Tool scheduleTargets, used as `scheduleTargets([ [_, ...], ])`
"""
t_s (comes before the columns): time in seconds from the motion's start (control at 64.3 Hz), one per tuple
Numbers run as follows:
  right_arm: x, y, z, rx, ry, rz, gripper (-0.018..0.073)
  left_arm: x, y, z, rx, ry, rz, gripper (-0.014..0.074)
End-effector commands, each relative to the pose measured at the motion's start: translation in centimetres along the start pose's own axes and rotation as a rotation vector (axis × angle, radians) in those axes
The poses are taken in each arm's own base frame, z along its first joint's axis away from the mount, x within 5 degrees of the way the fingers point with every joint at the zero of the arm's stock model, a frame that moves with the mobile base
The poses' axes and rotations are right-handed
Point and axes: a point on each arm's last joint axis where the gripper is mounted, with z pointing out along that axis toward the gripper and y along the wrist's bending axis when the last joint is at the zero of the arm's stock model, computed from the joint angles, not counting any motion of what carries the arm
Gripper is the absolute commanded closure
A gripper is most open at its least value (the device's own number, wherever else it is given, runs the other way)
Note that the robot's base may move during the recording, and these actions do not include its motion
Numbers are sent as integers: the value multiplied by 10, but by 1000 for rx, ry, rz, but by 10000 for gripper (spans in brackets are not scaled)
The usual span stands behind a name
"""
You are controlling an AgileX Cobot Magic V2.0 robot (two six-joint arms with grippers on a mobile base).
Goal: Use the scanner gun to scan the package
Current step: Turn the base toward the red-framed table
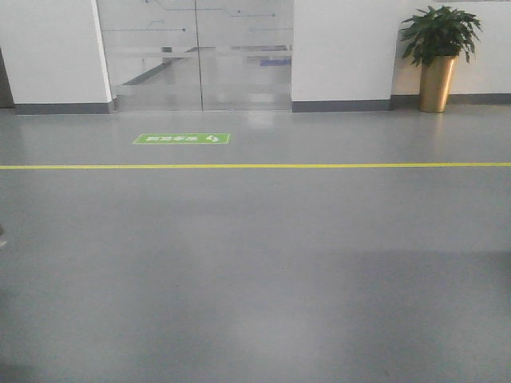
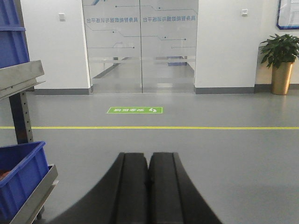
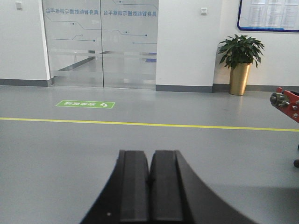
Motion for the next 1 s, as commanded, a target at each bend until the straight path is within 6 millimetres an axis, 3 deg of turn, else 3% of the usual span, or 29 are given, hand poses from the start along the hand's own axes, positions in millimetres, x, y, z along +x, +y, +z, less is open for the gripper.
scheduleTargets([
  [0.0,-2,0,0,3,-19,-7,728,-2,0,0,-2,-24,-6,707],
  [0.98,-2,0,0,3,-19,-7,728,-2,0,0,-2,-24,-6,707],
])
